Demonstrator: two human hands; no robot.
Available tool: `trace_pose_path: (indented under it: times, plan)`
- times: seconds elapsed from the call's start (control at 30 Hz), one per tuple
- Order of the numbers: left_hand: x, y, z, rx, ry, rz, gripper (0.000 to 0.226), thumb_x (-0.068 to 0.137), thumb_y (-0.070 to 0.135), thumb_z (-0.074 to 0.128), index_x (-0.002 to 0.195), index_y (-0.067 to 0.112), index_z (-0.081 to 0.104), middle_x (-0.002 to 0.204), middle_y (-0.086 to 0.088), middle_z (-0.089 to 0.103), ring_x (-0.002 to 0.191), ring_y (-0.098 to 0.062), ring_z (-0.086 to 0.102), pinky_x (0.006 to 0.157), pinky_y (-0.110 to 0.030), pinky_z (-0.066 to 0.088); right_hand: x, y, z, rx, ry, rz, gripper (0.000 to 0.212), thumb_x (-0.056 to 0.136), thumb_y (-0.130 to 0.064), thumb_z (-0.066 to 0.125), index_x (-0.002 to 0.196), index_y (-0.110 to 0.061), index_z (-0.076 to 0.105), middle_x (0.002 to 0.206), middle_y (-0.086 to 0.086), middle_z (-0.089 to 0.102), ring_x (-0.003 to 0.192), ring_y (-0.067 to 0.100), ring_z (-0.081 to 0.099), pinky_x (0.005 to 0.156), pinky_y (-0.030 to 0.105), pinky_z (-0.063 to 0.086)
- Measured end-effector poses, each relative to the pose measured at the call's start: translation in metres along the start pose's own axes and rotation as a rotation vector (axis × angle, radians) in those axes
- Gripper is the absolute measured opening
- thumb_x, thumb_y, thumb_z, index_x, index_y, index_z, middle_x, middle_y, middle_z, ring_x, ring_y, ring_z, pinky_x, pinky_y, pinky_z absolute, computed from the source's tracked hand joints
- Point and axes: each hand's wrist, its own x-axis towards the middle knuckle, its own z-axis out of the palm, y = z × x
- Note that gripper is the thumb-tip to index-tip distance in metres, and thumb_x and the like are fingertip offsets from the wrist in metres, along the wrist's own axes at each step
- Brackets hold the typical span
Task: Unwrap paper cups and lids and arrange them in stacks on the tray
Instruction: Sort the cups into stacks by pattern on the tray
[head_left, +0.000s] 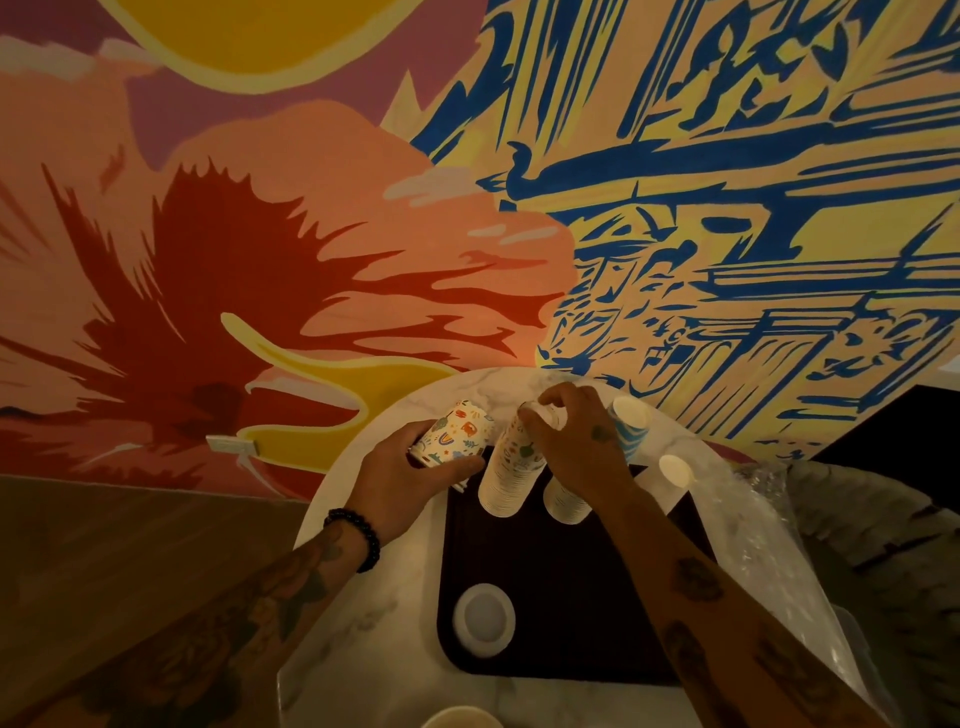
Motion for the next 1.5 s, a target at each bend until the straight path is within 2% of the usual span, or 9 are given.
trace_pose_path:
  times: [0.07,0.2,0.43,0.63,0.7,0.8,1.13,1.33,1.5]
  plan:
    - [0.000,0.001,0.003,0.022,-0.009,0.019,0.065,0.067,0.049,0.083,0.123,0.024,0.061,0.106,0.013,0.066,0.093,-0.003,0.064,0.071,-0.016,0.052,-0.003,-0.008,0.000,0.104,-0.001,-0.006,0.032,0.091,-0.046,0.067,0.113,-0.024,0.059,0.113,-0.003,0.059,0.100,0.012,0.057,0.087,0.034,0.054]
    - [0.000,0.004,0.010,0.023,-0.022,0.086,0.070,0.064,0.053,0.081,0.123,0.021,0.062,0.107,0.009,0.066,0.092,-0.003,0.063,0.072,-0.012,0.051,-0.011,-0.020,0.003,0.349,-0.249,0.157,0.046,0.086,-0.057,0.069,0.120,-0.032,0.051,0.102,-0.004,0.068,0.087,0.014,0.069,0.076,0.035,0.060]
    - [-0.003,0.010,0.014,0.015,-0.062,0.104,0.078,0.061,0.057,0.076,0.129,0.024,0.055,0.116,0.010,0.061,0.101,-0.003,0.061,0.079,-0.015,0.053,-0.019,-0.021,0.014,0.689,-0.309,0.293,0.046,0.088,-0.038,0.075,0.126,-0.027,0.052,0.105,0.003,0.069,0.088,0.016,0.072,0.065,0.031,0.062]
    - [-0.001,0.020,0.012,-0.522,0.022,-0.209,0.047,0.066,0.029,0.082,0.097,0.016,0.050,0.108,-0.008,0.068,0.104,-0.023,0.070,0.087,-0.036,0.058,-0.017,-0.018,0.011,0.897,-0.291,0.340,0.038,0.087,-0.034,0.076,0.119,-0.021,0.058,0.105,0.010,0.075,0.089,0.023,0.074,0.071,0.036,0.060]
    - [0.001,0.022,0.010,-0.652,0.004,-0.288,0.035,0.078,0.032,0.076,0.093,0.009,0.053,0.112,-0.011,0.071,0.108,-0.024,0.069,0.092,-0.042,0.057,-0.017,-0.019,0.010,0.920,-0.271,0.316,0.035,0.089,-0.029,0.074,0.119,-0.019,0.058,0.105,0.008,0.074,0.091,0.021,0.073,0.074,0.038,0.062]
    - [0.003,0.023,0.005,-0.692,-0.002,-0.350,0.034,0.096,0.031,0.061,0.114,0.002,0.064,0.114,-0.008,0.072,0.110,-0.022,0.068,0.093,-0.045,0.057,-0.016,-0.020,0.008,0.927,-0.256,0.278,0.031,0.091,-0.023,0.072,0.118,-0.018,0.058,0.103,0.002,0.074,0.095,0.020,0.072,0.083,0.041,0.062]
    - [0.003,0.024,0.006,-0.627,0.017,-0.378,0.019,0.099,0.013,0.056,0.103,-0.001,0.067,0.097,-0.009,0.073,0.096,-0.023,0.068,0.080,-0.036,0.058,-0.016,-0.014,0.011,0.872,-0.258,0.258,0.036,0.091,-0.022,0.072,0.122,-0.023,0.054,0.117,0.002,0.070,0.108,0.022,0.068,0.088,0.040,0.061]
    - [0.005,0.019,0.005,-0.670,0.059,-0.401,0.014,0.100,0.011,0.054,0.097,0.003,0.065,0.100,-0.011,0.070,0.096,-0.024,0.067,0.085,-0.039,0.057,-0.008,-0.016,-0.007,0.883,-0.094,0.182,0.031,0.092,-0.026,0.070,0.119,-0.018,0.055,0.111,0.004,0.073,0.098,0.020,0.072,0.084,0.039,0.061]
    - [0.009,0.013,0.001,-0.693,0.093,-0.421,0.014,0.100,0.013,0.054,0.100,0.005,0.065,0.100,-0.010,0.070,0.095,-0.023,0.067,0.089,-0.041,0.056,0.006,-0.014,-0.030,0.672,0.162,-0.042,0.041,0.089,-0.024,0.076,0.122,-0.019,0.052,0.108,-0.002,0.071,0.096,0.010,0.072,0.074,0.023,0.059]
